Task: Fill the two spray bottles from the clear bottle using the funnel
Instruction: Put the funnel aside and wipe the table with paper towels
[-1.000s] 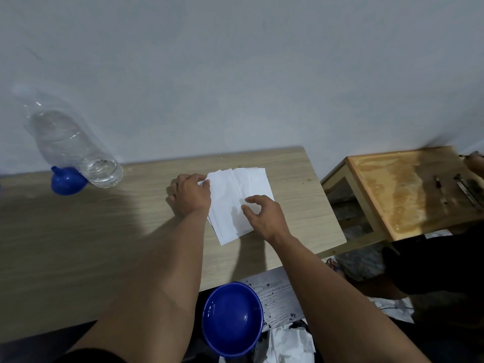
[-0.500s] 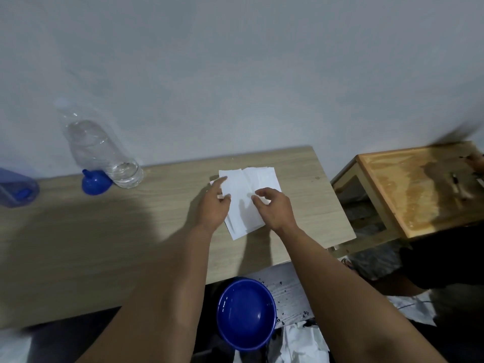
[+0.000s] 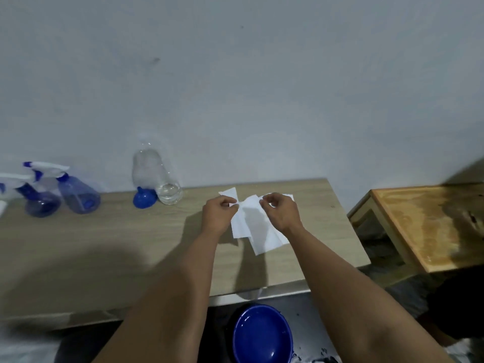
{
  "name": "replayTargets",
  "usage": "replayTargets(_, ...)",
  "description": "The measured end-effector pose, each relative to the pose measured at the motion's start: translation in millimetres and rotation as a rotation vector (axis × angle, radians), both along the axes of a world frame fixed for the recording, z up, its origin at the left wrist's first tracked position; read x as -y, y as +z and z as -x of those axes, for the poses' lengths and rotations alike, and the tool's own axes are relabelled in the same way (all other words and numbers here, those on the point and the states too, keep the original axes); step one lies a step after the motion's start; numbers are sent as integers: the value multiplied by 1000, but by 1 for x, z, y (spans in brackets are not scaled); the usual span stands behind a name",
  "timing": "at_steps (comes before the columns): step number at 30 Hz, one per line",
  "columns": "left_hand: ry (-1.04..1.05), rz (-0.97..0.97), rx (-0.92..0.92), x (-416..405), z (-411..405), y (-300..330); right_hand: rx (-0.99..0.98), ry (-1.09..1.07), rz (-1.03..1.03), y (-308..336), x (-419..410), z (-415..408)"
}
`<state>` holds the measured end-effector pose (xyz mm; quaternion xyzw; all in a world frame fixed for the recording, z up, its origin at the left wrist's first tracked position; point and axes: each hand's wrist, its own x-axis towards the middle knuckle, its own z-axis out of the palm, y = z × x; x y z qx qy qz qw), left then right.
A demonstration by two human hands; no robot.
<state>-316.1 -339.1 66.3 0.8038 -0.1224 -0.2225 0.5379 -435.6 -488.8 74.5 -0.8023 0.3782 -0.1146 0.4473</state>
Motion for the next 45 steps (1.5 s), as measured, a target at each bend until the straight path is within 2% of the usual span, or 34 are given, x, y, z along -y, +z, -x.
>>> replayTargets(7, 86, 145, 49, -80, -45, 85, 118, 126, -172, 60, -69, -68)
replayTargets(11, 199, 217, 60, -147, -75, 117, 7, 154, -514, 86, -129, -104)
replayTargets(16, 200, 231, 14, -243, -111, 118, 167, 209, -788, 98, -218, -152)
replayTargets(22, 195, 308, -163, -361, -149, 100, 249, 293, -799, 97, -334, -209)
replayTargets(27, 200, 426, -274, -444, -184, 94, 84, 501, -788, 98, -408, -244)
replayTargets(31, 156, 313, -244, -484, -209, 98, -40, 639, -565, 104, -441, -265)
replayTargets(34, 180, 253, -169, -504, -225, 96, -32, 595, -506, 105, -452, -277)
replayTargets(38, 328, 213, -44, -526, -246, 89, -135, 532, -468, 99, -454, -282)
replayTargets(45, 422, 156, 15, -536, -274, 60, -33, 358, -543, 70, -451, -304)
